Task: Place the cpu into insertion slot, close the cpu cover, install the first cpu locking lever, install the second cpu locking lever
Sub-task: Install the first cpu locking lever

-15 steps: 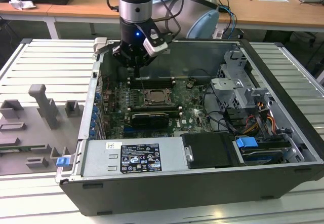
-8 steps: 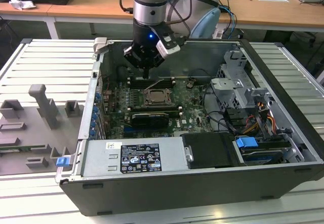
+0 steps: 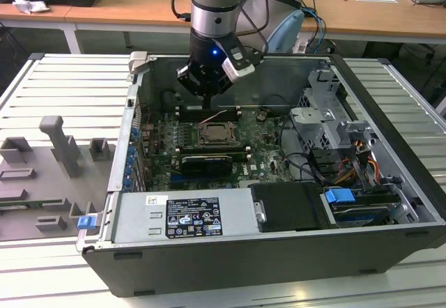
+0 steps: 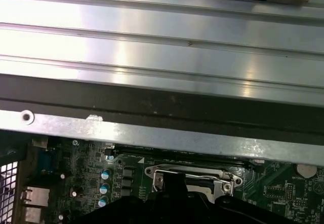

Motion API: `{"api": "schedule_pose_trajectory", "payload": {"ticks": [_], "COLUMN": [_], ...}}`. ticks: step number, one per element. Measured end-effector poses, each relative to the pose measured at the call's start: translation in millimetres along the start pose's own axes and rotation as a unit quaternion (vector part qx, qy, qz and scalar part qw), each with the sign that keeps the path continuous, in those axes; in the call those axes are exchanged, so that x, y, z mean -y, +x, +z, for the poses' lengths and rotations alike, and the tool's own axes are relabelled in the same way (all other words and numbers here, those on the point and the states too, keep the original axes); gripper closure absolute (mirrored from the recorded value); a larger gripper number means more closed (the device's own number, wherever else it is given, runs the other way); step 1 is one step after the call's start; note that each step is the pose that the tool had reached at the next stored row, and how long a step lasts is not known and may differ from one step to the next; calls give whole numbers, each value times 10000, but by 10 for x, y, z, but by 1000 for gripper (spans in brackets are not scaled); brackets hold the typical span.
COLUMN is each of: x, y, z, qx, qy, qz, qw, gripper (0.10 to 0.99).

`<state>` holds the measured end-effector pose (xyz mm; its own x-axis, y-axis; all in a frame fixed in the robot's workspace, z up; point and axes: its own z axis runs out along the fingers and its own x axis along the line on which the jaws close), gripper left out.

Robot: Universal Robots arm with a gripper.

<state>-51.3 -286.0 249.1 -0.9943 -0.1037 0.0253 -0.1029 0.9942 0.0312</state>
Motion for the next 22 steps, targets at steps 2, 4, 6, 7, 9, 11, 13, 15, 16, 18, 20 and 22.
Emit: {"api": "schedule_pose_trajectory", "payload": {"ticks": [2, 4, 6, 7, 9, 11, 13, 15, 16, 18, 20, 22], "x": [1, 2, 2, 2, 2, 2, 2, 4, 5, 8, 12, 16], "y": [0, 0, -1, -1, -2, -1, -5, -11, -16, -42, -72, -102], "z": [23, 32, 43, 48, 53, 57, 72, 92, 102, 126, 150, 182], "qx": [60, 105, 162, 185, 207, 221, 230, 236, 239, 240, 240, 241], "qy": [5, 10, 15, 16, -19, -134, -183, -181, -181, -183, -183, -182], "qz": [-2, -3, -5, -5, -7, -7, -7, -6, -4, -3, -3, -5], "qw": [10000, 9999, 9999, 9998, 9998, 9997, 9996, 9996, 9996, 9995, 9995, 9995], "gripper": [980, 980, 980, 980, 980, 980, 980, 980, 980, 980, 980, 980]}}
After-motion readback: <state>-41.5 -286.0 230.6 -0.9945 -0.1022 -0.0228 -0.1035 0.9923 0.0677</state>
